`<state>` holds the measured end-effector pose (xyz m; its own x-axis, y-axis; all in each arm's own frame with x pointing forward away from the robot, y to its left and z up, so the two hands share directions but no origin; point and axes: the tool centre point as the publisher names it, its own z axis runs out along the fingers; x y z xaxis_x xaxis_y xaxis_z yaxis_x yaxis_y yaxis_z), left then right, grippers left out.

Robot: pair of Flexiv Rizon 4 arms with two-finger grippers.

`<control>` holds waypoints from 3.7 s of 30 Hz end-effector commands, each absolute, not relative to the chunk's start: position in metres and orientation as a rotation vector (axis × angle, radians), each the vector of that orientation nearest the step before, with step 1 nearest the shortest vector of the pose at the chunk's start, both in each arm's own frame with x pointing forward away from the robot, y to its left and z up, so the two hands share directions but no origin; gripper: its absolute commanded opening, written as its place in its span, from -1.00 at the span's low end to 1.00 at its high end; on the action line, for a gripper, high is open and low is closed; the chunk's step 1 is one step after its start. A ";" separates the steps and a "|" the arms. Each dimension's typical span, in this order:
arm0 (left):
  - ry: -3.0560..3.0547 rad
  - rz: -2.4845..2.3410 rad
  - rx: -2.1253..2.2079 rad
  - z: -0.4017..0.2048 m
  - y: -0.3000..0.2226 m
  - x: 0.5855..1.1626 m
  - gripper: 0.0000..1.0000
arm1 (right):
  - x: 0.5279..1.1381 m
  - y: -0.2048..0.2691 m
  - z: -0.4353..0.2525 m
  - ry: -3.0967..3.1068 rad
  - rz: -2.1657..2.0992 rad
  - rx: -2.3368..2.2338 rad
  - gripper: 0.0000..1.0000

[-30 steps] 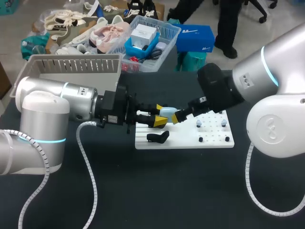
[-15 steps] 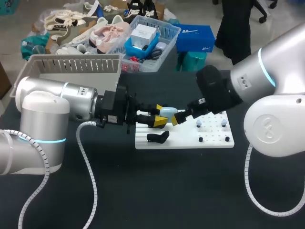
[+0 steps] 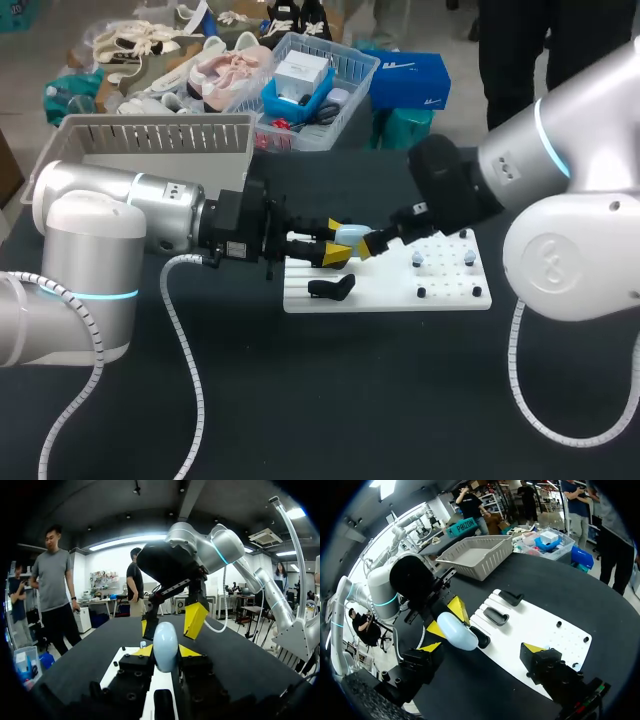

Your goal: Pick up each earbud case from the left stands, insert the matching earbuds, close the lid, and place the case in the box.

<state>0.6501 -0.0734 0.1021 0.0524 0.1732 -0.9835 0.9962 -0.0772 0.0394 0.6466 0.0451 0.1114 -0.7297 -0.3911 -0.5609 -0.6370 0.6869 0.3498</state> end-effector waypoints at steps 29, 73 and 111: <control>1.268 -1.135 1.412 0.102 -0.074 0.649 -1.00 | 0.665 0.044 0.119 2.446 0.708 -0.794 1.00; 1.268 -1.135 1.412 0.102 -0.074 0.649 -1.00 | 0.676 -0.085 0.089 2.558 -0.045 -0.698 1.00; 1.268 -1.135 1.412 0.102 -0.074 0.649 -1.00 | 0.702 -0.097 0.017 2.669 -0.310 -0.789 -0.12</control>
<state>0.6500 -0.0734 0.1021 0.0524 0.1731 -0.9835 0.9963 -0.0769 0.0395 0.6991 -0.1001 0.0212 -0.7866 -0.5615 -0.2571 -0.4934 0.8218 -0.2851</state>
